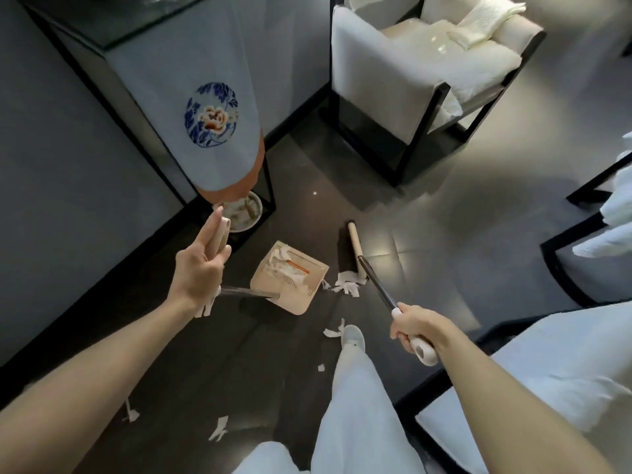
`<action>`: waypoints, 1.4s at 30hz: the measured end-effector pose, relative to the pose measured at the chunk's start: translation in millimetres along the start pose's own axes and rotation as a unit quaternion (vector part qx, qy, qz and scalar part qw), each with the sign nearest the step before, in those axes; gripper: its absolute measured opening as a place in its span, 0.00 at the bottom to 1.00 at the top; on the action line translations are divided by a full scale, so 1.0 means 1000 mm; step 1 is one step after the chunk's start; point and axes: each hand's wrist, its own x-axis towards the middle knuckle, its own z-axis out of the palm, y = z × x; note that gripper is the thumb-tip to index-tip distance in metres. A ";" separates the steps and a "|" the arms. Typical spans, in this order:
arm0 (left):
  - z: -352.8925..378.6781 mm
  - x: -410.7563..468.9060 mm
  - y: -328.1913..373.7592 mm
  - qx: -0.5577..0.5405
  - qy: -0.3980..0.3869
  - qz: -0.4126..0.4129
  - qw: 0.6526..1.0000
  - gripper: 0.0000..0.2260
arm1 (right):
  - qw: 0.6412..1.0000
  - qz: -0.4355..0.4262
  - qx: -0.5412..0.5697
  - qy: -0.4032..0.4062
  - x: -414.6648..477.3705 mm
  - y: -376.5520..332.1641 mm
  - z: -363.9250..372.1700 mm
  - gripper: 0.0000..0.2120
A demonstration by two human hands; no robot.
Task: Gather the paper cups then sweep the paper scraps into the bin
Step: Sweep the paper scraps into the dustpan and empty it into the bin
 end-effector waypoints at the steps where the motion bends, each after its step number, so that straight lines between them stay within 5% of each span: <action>1: -0.011 -0.016 -0.006 0.007 0.000 0.000 1.000 0.31 | 0.999 0.006 0.029 -0.012 -0.010 0.005 0.020 0.27; 6: -0.064 -0.087 -0.032 0.023 0.008 -0.013 1.000 0.30 | 0.992 0.038 0.106 -0.054 -0.059 0.032 0.112 0.35; 10: -0.094 -0.131 -0.050 0.023 0.012 -0.041 0.999 0.30 | 0.967 0.070 0.220 -0.104 -0.090 0.050 0.147 0.30; 17: -0.120 -0.205 -0.064 -0.001 0.032 -0.093 0.995 0.31 | 0.979 0.023 0.200 -0.046 -0.112 0.048 0.124 0.22; 25: -0.136 -0.283 -0.061 0.028 0.147 -0.121 0.981 0.33 | 0.996 -0.068 -0.044 0.041 -0.059 0.003 0.132 0.17; 30: -0.137 -0.322 -0.065 0.001 0.215 -0.150 0.965 0.31 | 0.987 -0.074 -0.143 -0.009 -0.012 -0.017 0.159 0.20; 33: -0.131 -0.337 -0.068 -0.050 0.238 -0.163 0.956 0.30 | 0.970 -0.062 -0.233 -0.043 -0.012 -0.021 0.170 0.11; 39: -0.130 -0.353 -0.071 -0.057 0.217 -0.178 0.958 0.31 | 0.977 -0.037 -0.184 -0.102 -0.025 0.005 0.188 0.33; 42: -0.131 -0.364 -0.071 -0.057 0.206 -0.174 0.961 0.31 | 0.987 -0.012 -0.101 -0.126 -0.045 0.037 0.201 0.36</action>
